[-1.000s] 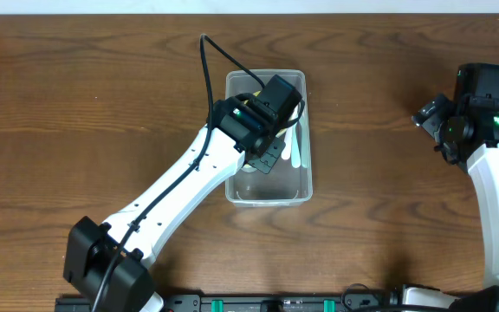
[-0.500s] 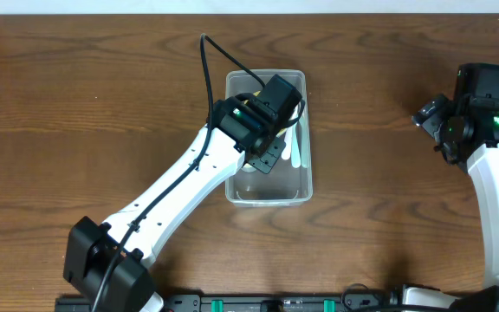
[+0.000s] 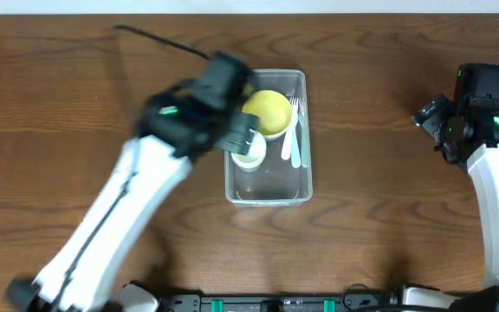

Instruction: Pack container

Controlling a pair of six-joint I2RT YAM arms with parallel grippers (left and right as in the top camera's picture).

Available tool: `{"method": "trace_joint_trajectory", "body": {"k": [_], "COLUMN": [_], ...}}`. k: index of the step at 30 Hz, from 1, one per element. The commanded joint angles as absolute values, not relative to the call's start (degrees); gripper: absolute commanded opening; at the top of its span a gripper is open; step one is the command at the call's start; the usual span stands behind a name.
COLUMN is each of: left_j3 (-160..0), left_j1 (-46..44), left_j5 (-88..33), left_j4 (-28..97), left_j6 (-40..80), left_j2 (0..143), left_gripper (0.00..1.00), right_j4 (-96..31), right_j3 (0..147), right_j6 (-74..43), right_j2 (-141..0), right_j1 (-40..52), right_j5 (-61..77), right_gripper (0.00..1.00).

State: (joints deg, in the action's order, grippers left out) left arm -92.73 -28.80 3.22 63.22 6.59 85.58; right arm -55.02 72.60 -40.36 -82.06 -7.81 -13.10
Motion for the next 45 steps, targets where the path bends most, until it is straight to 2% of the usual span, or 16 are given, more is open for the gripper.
{"method": "trace_joint_trajectory", "body": {"k": [1, 9, 31, 35, 39, 45], "left_j3": [-94.1, -94.1, -94.1, -92.8, -88.8, -74.2], "left_j1": [-23.7, -15.4, -15.4, -15.4, -13.3, -9.2], "left_j5": [3.7, 3.7, 4.0, 5.0, 5.2, 4.1], "left_j4": [64.9, 72.9, 77.7, 79.2, 74.7, 57.6], "left_j6": [11.2, 11.3, 9.9, 9.8, 9.8, 9.7], "left_j2": [80.0, 72.3, 70.9, 67.2, 60.5, 45.9], "left_gripper": [0.98, 0.98, 0.98, 0.98, 0.98, 0.98], "right_j4": [-55.1, -55.1, -55.1, -55.1, -55.1, -55.1], "right_j3": [73.3, 73.3, 73.3, 73.3, 73.3, 73.3], "right_j6": [-41.1, -41.1, -41.1, -41.1, -41.1, -41.1], "right_j2": [-82.0, -82.0, -82.0, -82.0, -82.0, -82.0], "right_j1": [-7.9, -7.9, -7.9, -7.9, -7.9, -7.9], "right_j5": [-14.1, -14.1, -14.1, -14.1, -14.1, -14.1], "right_gripper": [0.99, 0.99, 0.99, 0.99, 0.99, 0.99]}}
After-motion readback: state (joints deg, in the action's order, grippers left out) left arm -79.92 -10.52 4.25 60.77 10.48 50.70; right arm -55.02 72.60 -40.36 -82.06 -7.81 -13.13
